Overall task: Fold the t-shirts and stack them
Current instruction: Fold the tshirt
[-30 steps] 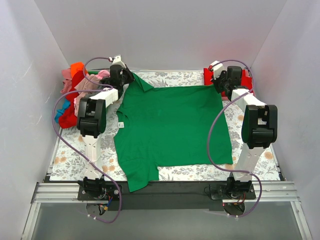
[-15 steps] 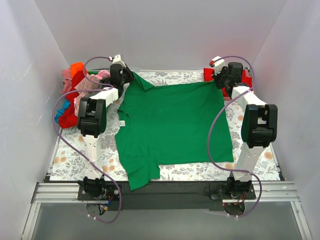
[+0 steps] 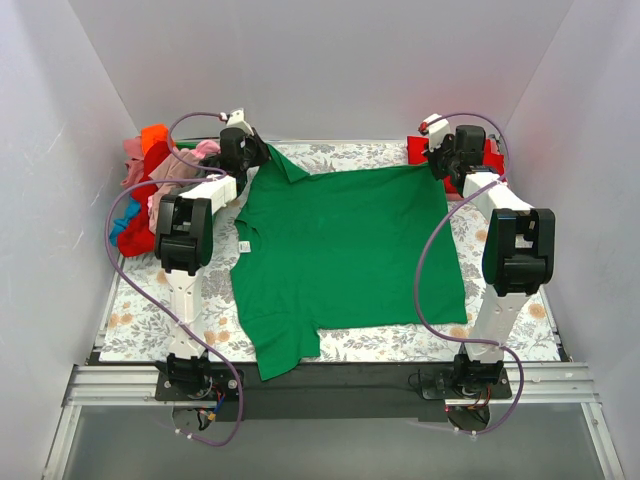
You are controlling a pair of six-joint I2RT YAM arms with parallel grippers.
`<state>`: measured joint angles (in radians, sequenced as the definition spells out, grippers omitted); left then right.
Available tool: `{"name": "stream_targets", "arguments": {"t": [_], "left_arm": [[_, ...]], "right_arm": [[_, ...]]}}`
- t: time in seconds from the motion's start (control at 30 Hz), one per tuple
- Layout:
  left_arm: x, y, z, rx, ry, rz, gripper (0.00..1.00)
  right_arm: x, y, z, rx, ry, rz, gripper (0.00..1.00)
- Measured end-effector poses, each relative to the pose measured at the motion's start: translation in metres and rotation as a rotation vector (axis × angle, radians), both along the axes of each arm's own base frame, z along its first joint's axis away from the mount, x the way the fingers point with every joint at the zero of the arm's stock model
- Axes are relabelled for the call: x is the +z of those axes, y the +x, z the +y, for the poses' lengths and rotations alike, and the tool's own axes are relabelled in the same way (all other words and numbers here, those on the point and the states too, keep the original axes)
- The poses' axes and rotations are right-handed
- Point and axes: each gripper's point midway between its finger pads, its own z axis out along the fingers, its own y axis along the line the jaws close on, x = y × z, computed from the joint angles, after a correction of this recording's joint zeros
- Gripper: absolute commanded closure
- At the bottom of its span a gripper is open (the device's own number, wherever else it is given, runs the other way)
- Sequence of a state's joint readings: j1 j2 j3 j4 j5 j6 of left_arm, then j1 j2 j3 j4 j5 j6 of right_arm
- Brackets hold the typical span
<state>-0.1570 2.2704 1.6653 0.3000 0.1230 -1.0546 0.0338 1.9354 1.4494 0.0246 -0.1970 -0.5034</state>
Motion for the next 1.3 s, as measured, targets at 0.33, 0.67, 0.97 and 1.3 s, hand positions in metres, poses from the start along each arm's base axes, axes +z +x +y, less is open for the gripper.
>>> {"name": "stream_targets", "arguments": {"t": [0.33,0.67,0.97,1.3], "left_arm": [[-0.005,-0.006,-0.007,-0.062,0.017,-0.006,1.0],[-0.036,-0.048,-0.005,-0.098,0.036,0.068,1.0],[0.016,-0.076,-0.007,-0.135,0.023,-0.028,1.0],[0.01,-0.104,-0.004,-0.144,0.02,-0.008,1.0]], "right_arm": [[-0.022,-0.011,-0.002,0.018,-0.03,0.041,0.98],[-0.036,-0.03,-0.003,0.037,-0.054,0.078,0.98],[-0.031,-0.036,-0.005,0.04,-0.058,0.069,0.98],[-0.037,-0.045,-0.012,0.033,-0.055,0.088,0.98]]}}
